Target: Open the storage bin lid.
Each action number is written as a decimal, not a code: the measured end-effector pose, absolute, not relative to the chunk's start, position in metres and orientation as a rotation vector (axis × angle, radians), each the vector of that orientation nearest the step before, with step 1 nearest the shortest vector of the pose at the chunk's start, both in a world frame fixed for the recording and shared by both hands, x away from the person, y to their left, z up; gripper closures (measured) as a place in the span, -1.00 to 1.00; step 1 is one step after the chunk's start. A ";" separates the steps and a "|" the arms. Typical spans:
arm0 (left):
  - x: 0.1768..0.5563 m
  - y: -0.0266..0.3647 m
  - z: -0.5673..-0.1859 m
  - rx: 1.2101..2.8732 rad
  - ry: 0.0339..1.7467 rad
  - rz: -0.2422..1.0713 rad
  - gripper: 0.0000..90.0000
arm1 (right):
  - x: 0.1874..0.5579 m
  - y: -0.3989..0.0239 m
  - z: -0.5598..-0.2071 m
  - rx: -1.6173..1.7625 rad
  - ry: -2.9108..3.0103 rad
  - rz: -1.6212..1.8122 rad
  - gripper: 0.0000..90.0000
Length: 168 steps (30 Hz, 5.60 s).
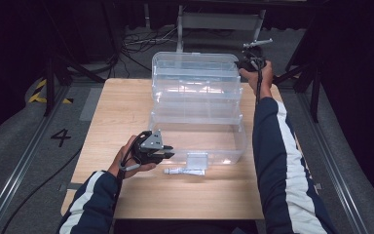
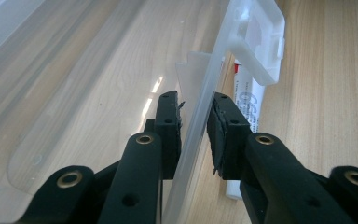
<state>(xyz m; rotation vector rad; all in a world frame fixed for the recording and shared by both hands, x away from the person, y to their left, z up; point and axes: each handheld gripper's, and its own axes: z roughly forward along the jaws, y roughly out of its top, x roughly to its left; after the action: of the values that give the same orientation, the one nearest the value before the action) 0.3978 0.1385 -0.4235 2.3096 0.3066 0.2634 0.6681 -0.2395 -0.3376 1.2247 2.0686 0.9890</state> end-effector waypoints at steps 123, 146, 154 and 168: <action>0.399 0.129 -0.425 2.318 0.274 0.296 0.70 | 0.444 -0.315 -0.362 0.842 2.240 1.164 0.33; 0.402 0.137 -0.424 2.298 0.353 0.369 0.33 | 0.402 -0.312 -0.402 0.759 2.404 1.140 0.17; 0.378 0.152 -0.411 2.295 0.394 0.434 -0.02 | 0.402 -0.317 -0.415 0.787 2.440 1.102 0.16; 0.350 0.169 -0.403 2.288 0.377 0.436 -0.11 | 0.406 -0.315 -0.421 0.801 2.476 1.079 0.15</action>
<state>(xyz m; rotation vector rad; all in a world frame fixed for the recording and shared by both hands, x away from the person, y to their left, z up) 0.3497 0.1685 -0.4032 2.2879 0.3772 0.4359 0.4057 -0.3149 -0.4214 0.8007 2.4757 1.0793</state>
